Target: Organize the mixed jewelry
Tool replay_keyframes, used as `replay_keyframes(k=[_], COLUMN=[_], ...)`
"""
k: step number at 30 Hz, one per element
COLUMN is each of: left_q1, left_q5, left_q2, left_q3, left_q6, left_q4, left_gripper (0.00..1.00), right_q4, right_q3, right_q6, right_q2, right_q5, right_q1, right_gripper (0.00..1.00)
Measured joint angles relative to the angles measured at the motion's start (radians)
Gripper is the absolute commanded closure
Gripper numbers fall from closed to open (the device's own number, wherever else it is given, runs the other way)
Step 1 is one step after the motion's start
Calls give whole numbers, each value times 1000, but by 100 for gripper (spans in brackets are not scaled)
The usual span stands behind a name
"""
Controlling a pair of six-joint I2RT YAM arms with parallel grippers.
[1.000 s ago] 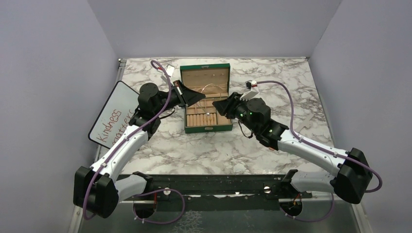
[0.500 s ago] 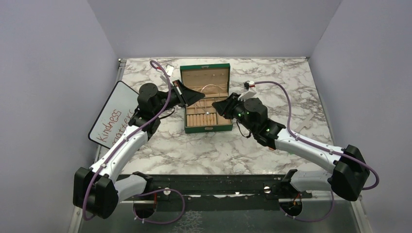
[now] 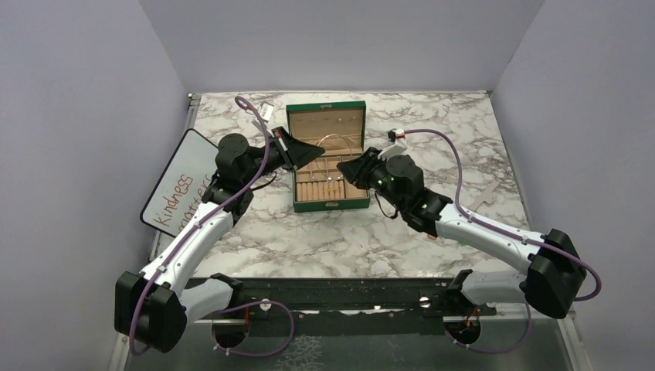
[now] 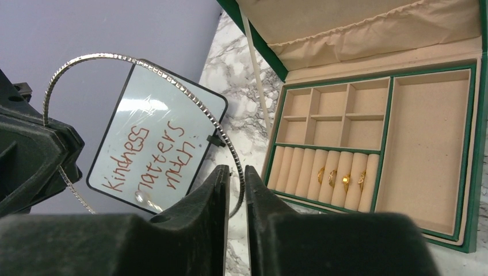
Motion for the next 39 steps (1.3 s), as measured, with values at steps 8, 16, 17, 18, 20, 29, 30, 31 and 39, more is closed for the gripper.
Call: replay_keyframes(k=[8, 16, 17, 18, 20, 29, 30, 31, 39], left_q1=[0, -3, -3, -3, -3, -3, -3, -3, -3], left_q5=[-23, -319, -356, -393, -446, -662, -678, -693, -715], left_q2=[-2, -81, -96, -111, -139, -224, -229, -233, -235], left_q3=[-5, 0, 0, 0, 3, 25, 25, 25, 23], left_q6=[20, 235, 259, 283, 325, 480, 491, 502, 536], left_q4=[-11, -261, -285, -304, -333, -390, -391, -393, -403], left_gripper=[63, 5, 3, 2, 1, 1, 1, 1, 1], right_q4=[-1, -26, -28, -30, -34, -42, -43, -45, -46], right_q3=[0, 68, 87, 108, 152, 323, 344, 364, 527], right_q6=[-23, -145, -166, -186, -226, -364, -375, -386, -448], right_q2=[0, 56, 74, 93, 138, 362, 389, 414, 577], right_q5=[7, 31, 31, 31, 30, 35, 40, 47, 145], right_q1=[0, 0, 0, 0, 0, 0, 0, 0, 0], right_gripper=[99, 99, 99, 99, 99, 99, 99, 99, 99])
